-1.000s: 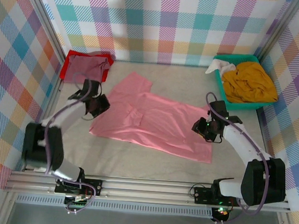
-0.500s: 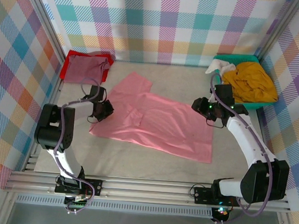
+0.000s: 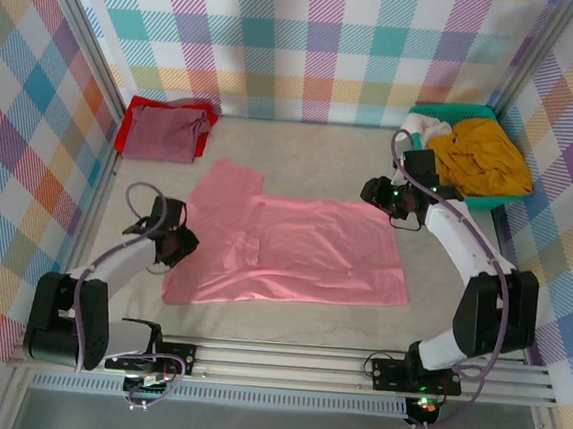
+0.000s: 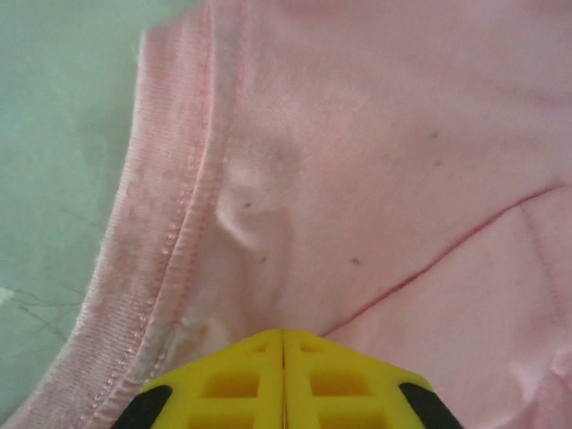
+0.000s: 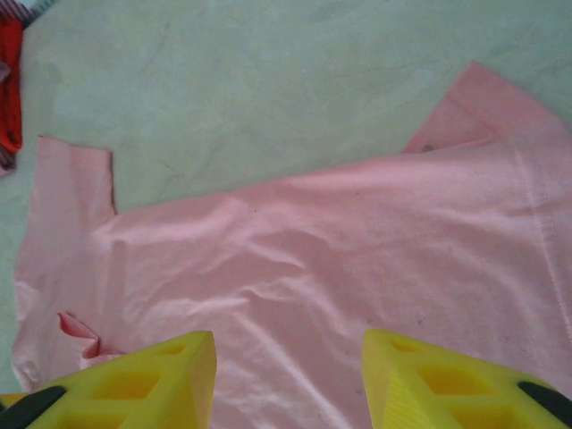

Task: Fold and stack the t-shirts

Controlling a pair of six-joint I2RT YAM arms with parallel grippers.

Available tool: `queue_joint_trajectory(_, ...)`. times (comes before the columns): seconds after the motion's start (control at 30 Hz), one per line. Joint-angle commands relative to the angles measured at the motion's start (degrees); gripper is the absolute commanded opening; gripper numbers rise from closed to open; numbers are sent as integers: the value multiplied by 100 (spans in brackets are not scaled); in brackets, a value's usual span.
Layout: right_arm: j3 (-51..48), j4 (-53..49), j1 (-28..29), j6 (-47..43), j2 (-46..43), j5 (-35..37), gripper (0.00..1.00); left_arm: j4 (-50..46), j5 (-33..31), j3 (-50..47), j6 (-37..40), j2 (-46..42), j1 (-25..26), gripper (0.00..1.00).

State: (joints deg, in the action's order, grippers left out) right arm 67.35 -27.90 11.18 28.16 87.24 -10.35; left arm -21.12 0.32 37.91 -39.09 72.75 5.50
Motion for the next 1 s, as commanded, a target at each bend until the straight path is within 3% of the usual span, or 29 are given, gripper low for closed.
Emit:
queue_joint_trajectory(0.0, 261, 232, -37, -96, 150, -280, 47, -254, -57, 1367, 1038, 381, -14, 34)
queue_joint_trajectory(0.2, 339, 467, -41, 19, 345, -517, 47, -1314, -493, 4671, 2263, 2827, 290, 33)
queue_joint_trajectory(0.4, 375, 500, -41, 158, 344, -756, 49, -2032, -1039, 7095, 2549, 5009, 430, 38)
queue_joint_trajectory(0.53, 426, 347, -37, 21, 263, -665, 49, -2622, -1003, 8554, 2668, 6145, 436, 41)
queue_joint_trajectory(0.63, 477, 238, -37, -79, 232, -609, 49, -2903, -971, 9232, 2696, 6669, 444, 41)
queue_joint_trajectory(0.97, 536, 119, -39, -193, 197, -616, 50, -2924, -1229, 9586, 2774, 7310, 426, 45)
